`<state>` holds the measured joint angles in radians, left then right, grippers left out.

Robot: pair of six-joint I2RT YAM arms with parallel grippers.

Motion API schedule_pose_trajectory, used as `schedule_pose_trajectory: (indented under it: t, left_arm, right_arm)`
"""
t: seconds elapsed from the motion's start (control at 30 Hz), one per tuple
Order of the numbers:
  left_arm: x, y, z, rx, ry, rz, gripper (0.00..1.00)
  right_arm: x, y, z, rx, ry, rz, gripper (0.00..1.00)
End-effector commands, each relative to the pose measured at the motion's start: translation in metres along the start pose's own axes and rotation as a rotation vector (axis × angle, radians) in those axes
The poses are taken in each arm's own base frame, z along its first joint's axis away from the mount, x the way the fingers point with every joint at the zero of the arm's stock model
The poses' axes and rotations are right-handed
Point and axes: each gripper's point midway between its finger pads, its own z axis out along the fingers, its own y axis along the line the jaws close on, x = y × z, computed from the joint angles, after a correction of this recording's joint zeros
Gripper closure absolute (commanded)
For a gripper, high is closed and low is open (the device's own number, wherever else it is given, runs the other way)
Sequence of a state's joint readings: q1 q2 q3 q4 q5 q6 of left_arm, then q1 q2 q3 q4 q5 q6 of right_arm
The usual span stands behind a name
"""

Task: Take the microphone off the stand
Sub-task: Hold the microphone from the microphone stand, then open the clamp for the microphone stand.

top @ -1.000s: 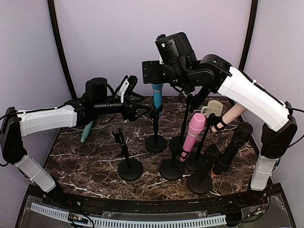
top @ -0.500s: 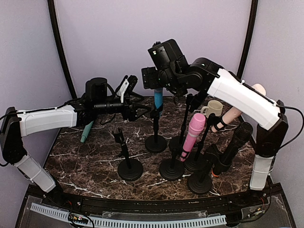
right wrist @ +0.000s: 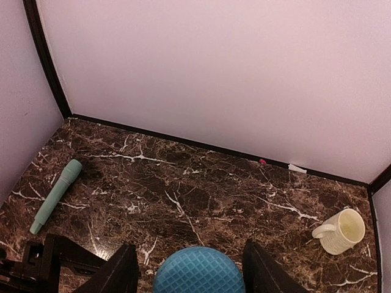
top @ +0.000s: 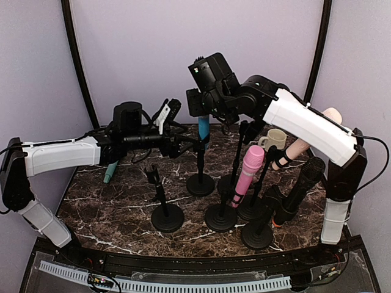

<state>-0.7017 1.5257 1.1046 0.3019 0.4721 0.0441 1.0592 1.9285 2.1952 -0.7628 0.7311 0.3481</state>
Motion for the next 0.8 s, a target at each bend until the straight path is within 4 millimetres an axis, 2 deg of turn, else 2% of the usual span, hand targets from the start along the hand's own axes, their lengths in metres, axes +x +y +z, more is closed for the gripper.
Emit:
schedule_pose_trajectory:
  t: [0.0, 0.27, 0.47, 0.57, 0.7, 0.73, 0.77]
  left_arm:
    - [-0.007, -0.001, 0.000, -0.072, 0.010, 0.001, 0.21]
    - [-0.010, -0.003, 0.005, -0.202, 0.041, -0.006, 0.21]
    - [-0.002, -0.012, 0.017, -0.267, 0.073, -0.006, 0.21]
    - [0.004, -0.004, 0.019, -0.335, 0.085, -0.018, 0.21]
    - [0.007, -0.005, 0.023, -0.350, 0.049, -0.039, 0.20]
    - [0.014, -0.006, 0.023, -0.349, 0.053, -0.043, 0.20]
    - [0.005, -0.007, 0.022, -0.347, 0.004, -0.045, 0.21]
  right_arm:
    - [-0.009, -0.001, -0.002, -0.012, -0.018, 0.037, 0.47]
    - [-0.010, -0.002, -0.011, 0.010, -0.026, 0.042, 0.63]
    - [-0.009, -0.009, -0.015, 0.045, -0.026, 0.060, 0.64]
    - [-0.009, -0.010, -0.016, 0.054, -0.029, 0.067, 0.64]
    - [-0.009, -0.010, -0.016, 0.060, -0.029, 0.074, 0.64]
    - [-0.008, -0.011, -0.016, 0.062, -0.029, 0.074, 0.64]
    - [-0.008, -0.012, -0.016, 0.066, -0.030, 0.078, 0.65]
